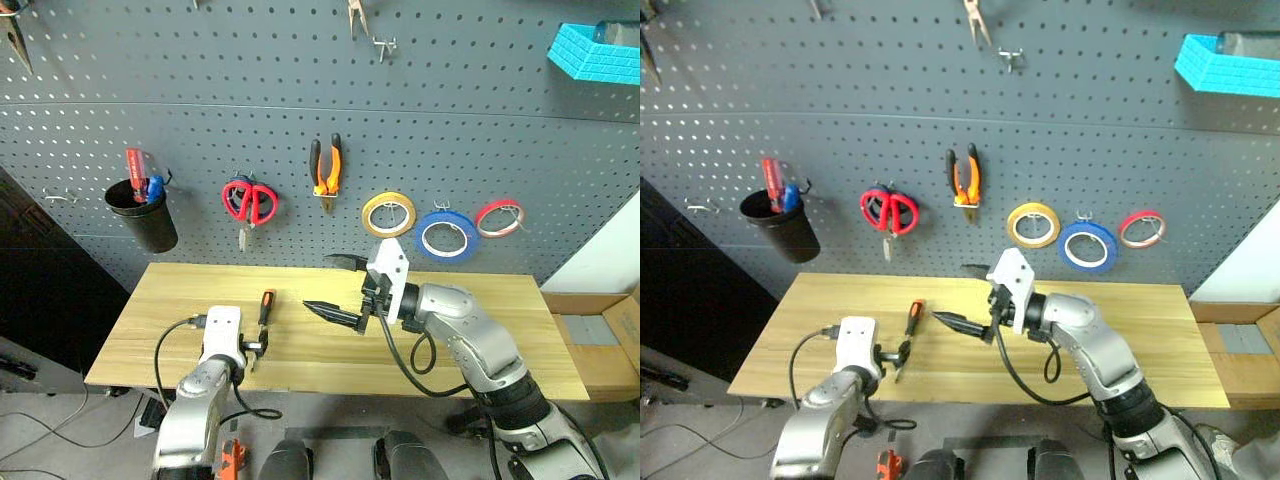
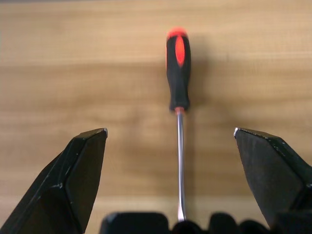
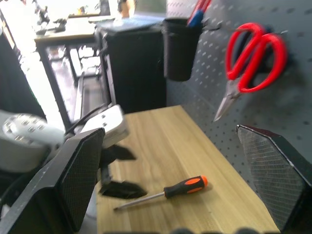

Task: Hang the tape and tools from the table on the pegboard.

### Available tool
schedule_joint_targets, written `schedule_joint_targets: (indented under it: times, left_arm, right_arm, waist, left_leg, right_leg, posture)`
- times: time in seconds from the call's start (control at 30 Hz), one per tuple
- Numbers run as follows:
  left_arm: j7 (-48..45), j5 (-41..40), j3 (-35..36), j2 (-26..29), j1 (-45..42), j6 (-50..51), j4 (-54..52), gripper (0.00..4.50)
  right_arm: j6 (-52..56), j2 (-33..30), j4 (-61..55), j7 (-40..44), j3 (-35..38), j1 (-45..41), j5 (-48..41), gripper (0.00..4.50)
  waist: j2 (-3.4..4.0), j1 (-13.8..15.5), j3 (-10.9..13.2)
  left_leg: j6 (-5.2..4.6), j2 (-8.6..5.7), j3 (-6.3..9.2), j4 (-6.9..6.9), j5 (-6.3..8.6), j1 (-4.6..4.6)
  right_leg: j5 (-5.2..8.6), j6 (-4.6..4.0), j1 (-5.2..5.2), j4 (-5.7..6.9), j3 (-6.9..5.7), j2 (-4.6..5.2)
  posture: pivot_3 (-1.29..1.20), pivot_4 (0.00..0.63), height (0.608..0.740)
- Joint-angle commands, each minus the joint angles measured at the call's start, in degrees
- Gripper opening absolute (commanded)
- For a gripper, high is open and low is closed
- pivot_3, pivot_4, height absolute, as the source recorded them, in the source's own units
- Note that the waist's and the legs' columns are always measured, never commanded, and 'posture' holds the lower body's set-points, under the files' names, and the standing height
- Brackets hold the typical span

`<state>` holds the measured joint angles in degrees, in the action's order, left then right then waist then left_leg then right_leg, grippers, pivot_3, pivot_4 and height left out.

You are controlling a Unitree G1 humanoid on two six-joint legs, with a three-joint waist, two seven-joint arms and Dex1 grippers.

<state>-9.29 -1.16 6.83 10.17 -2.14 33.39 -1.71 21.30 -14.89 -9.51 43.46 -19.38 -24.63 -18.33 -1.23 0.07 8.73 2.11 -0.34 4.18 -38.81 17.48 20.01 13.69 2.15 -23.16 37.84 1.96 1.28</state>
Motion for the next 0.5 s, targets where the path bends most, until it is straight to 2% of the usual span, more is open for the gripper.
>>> schedule_joint_targets:
  times: [0.03,0.1,0.17,0.27,0.5]
  left_arm:
    - [-0.2,0.42,-0.79,0.69,-5.15,-6.05,9.07,4.47]
    - [-0.71,0.8,-1.2,1.5,-10.46,-9.13,17.13,4.47]
    - [-1.88,1.56,-2.55,2.68,-14.5,-10.28,23.94,4.47]
    - [-3.08,2.84,-4.5,4.17,-17.86,-12.18,31.52,4.47]
    - [-2.81,2.42,-3.83,5.0,-24.55,-12.89,43.11,4.47]
  right_arm:
    - [-2.46,1.29,1.58,0.31,-0.26,-2.55,1.7,4.5]
    - [-2.76,2.4,2.67,0.02,-0.36,-3.34,2.48,4.5]
    - [-2.56,3.07,2.91,-0.23,-0.25,-3.66,2.75,4.5]
    - [-1.89,3.48,2.76,-0.33,-0.09,-3.84,3.05,4.5]
    - [0.32,3.99,2.32,-0.78,0.69,-3.79,2.95,4.5]
  waist:
    - [0.07,-0.2,0.45]
    - [0.04,-0.44,0.6]
    - [-0.11,-0.51,1.11]
    - [-0.14,-0.75,1.46]
    - [-0.08,-1.51,1.97]
  left_leg:
    - [-0.01,0.0,-0.03,-0.01,0.0,-0.12]
    - [-0.01,0.0,-0.04,0.0,0.0,-0.12]
    - [-0.01,0.0,-0.01,0.01,0.0,-0.1]
    - [-0.02,0.0,0.14,0.05,0.0,-0.04]
    - [-0.12,0.01,0.2,0.13,0.15,0.24]
  right_leg:
    - [0.11,0.18,0.1,0.01,0.01,-0.01]
    - [0.14,0.29,0.06,0.02,0.12,-0.04]
    - [-0.01,0.01,0.01,0.04,0.12,-0.04]
    - [-0.02,-0.01,-0.08,0.1,0.08,-0.04]
    - [0.01,-0.02,-0.32,-0.1,0.06,0.09]
  posture:
    - [0.03,0.187,0.74]
    - [0.03,0.203,0.74]
    - [0.03,0.208,0.74]
    - [0.03,0.217,0.74]
    - [0.02,0.225,0.74]
